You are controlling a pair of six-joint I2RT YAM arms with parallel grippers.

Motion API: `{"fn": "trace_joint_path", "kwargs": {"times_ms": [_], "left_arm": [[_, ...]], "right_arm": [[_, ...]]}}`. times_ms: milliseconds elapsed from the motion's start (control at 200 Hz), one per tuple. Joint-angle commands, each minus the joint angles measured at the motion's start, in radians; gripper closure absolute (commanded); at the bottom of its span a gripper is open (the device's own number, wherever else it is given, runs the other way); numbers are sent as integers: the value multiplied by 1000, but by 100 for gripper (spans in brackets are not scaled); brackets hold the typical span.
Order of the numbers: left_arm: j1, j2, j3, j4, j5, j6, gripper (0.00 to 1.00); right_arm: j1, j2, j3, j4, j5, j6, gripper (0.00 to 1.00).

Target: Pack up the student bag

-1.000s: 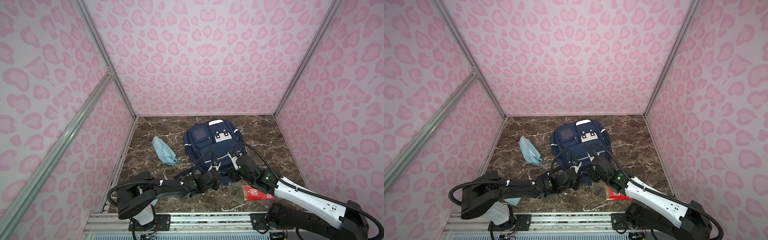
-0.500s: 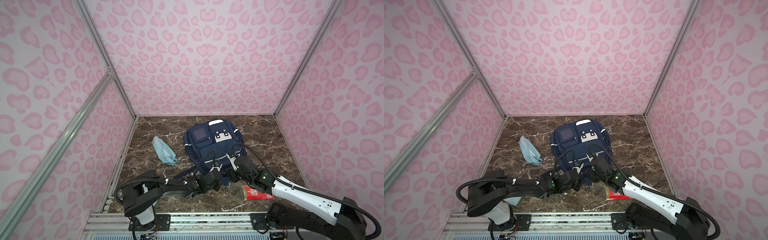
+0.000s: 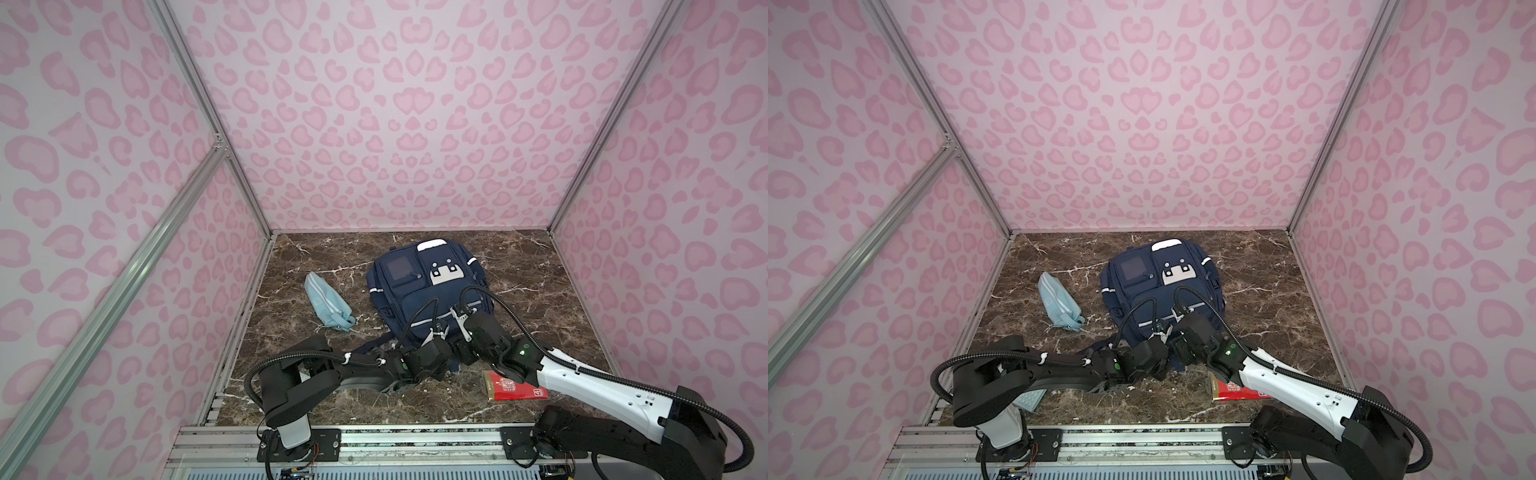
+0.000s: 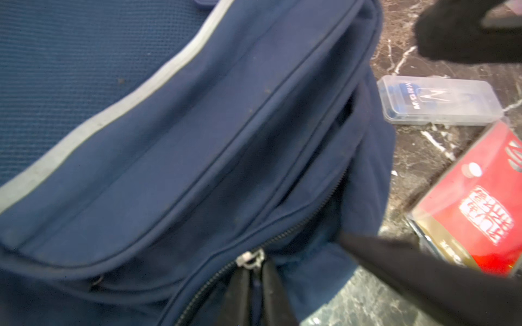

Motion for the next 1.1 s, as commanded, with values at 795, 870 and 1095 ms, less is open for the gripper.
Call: {"fn": "trace_joint_path", "kwargs": {"times_ms": [795, 870, 1095], "left_arm": [[167, -415, -107, -145, 279, -34, 96], [168, -412, -96, -158, 295, -33, 96], [196, -448, -124, -164, 329, -56, 96]], "right_arm": [[82, 77, -115, 500, -90, -287, 24], [100, 120, -100, 529, -61, -309, 26], [96, 213, -63, 515, -33, -340, 73]]}}
